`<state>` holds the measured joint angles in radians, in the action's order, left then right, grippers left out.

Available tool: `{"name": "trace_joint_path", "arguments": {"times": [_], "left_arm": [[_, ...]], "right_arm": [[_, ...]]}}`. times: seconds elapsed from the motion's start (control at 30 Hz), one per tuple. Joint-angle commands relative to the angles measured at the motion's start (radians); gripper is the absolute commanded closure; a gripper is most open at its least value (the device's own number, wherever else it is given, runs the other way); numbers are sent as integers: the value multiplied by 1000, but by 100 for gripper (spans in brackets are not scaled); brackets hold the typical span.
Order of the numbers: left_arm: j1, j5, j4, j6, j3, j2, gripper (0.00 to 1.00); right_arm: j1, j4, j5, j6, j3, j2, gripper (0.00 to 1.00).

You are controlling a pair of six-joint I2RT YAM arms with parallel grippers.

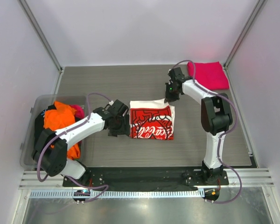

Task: Fold and stack the t-shirts
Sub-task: Fold the tshirt

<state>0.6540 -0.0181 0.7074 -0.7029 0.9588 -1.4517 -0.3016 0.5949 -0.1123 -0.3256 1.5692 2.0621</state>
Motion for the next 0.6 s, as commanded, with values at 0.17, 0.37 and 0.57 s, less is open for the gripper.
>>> {"name": "trace_joint_path", "arguments": {"times": [0.17,0.37,0.57], "left_arm": [[-4,9,-32,-38,-2,54,35],[-4,7,-34,-47,-2,63,35],[-4,7,-34,-50,-6,54,35]], "right_arm": [[-7,63,-43,-12,37,-324,99],[-5,105,156,-78,-92,-491,99],[30,56,267,-118,-273,-507,99]]}}
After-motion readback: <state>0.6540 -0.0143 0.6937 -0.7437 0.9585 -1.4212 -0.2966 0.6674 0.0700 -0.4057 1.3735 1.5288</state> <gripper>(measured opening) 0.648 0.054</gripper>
